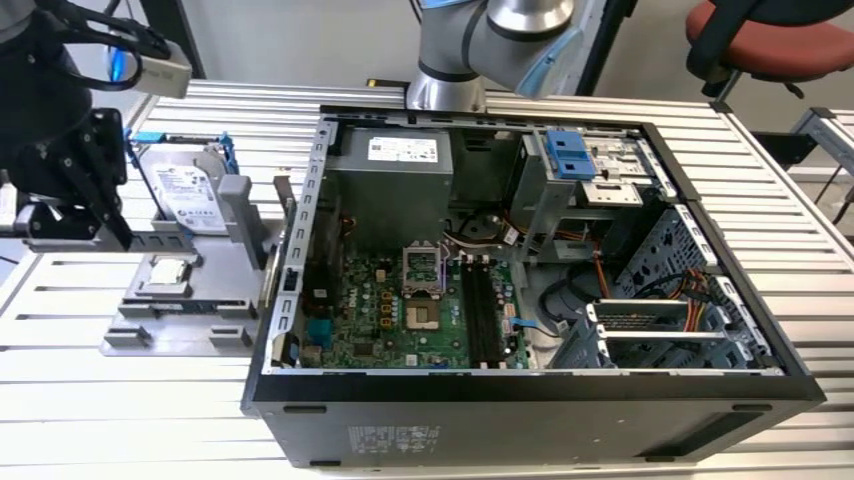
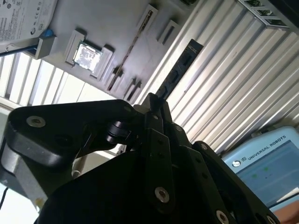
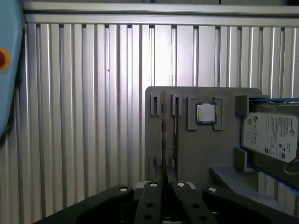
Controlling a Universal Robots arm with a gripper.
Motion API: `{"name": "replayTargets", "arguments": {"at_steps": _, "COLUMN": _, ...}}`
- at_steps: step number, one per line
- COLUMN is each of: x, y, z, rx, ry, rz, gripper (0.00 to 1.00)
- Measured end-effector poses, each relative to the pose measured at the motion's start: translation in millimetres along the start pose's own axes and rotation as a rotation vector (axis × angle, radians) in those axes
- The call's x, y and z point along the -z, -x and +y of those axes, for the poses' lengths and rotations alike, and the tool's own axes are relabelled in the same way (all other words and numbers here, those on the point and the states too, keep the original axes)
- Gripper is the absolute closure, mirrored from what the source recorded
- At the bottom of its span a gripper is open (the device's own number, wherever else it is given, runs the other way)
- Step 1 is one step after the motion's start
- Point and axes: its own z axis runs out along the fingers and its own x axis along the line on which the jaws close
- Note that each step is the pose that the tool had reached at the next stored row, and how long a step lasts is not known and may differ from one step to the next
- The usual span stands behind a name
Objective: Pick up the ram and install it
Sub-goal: 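Pick up the ram and move it above insertion slot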
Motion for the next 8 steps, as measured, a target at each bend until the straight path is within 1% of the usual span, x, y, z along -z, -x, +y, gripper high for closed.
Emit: {"name": "replayTargets", "arguments": {"at_steps": 8, "x": 14.8, "y": 0.3, "z": 0.1, "rx": 0.000, "ry": 0.0000, "rz": 0.0000, "gripper": 1.00}}
